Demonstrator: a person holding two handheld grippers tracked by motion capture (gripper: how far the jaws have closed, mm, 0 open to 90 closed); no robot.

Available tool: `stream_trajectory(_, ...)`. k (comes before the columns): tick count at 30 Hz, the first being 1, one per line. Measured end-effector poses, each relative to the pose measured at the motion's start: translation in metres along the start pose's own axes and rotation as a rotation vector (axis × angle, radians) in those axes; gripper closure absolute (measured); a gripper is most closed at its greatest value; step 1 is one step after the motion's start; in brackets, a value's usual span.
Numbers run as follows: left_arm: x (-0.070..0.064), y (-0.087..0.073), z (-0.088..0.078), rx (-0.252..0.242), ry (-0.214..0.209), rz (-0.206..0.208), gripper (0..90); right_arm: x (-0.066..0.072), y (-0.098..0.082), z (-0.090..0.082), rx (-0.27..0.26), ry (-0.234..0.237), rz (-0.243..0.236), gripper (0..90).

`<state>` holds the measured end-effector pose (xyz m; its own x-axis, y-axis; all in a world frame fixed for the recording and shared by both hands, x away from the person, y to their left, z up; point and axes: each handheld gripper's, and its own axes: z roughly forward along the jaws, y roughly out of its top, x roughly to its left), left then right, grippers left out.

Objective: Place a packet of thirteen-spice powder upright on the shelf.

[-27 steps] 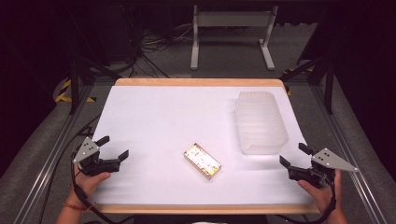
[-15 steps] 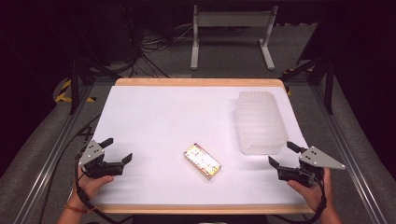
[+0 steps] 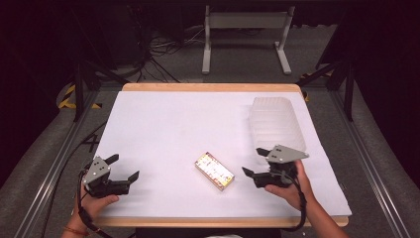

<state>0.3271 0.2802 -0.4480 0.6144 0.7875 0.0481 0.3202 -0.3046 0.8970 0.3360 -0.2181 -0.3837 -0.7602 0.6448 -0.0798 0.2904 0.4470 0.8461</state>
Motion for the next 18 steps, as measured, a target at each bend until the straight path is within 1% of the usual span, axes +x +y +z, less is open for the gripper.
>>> stream_trajectory(2,0.000,-0.002,-0.002,0.001,-0.001,-0.006,5.7,0.004,0.008,0.013,0.018,0.024,-0.004,22.5)
stream_trajectory(4,0.000,-0.004,-0.004,0.005,0.000,-0.006,5.7,0.009,0.017,0.031,0.059,0.055,-0.015,22.7)
stream_trajectory(5,0.000,-0.004,-0.005,0.006,0.001,-0.009,5.8,0.011,0.020,0.041,0.084,0.080,-0.015,22.7)
stream_trajectory(6,0.001,-0.005,-0.005,0.011,0.001,-0.006,5.7,0.012,0.022,0.047,0.102,0.091,-0.012,22.7)
stream_trajectory(10,0.000,-0.007,-0.007,0.017,0.003,-0.003,5.7,0.016,0.033,0.080,0.184,0.120,-0.006,23.0)
stream_trajectory(12,0.000,-0.008,-0.007,0.015,0.000,-0.009,5.7,0.016,0.037,0.092,0.210,0.134,0.006,22.9)
stream_trajectory(14,0.000,-0.008,-0.007,0.022,0.000,-0.001,5.8,0.016,0.043,0.105,0.248,0.157,0.024,22.8)
stream_trajectory(17,0.000,-0.009,-0.007,0.023,-0.005,-0.003,5.7,0.018,0.050,0.119,0.291,0.159,0.028,22.6)
stream_trajectory(18,0.000,-0.009,-0.007,0.023,-0.006,-0.003,5.7,0.020,0.052,0.123,0.317,0.150,0.027,22.5)
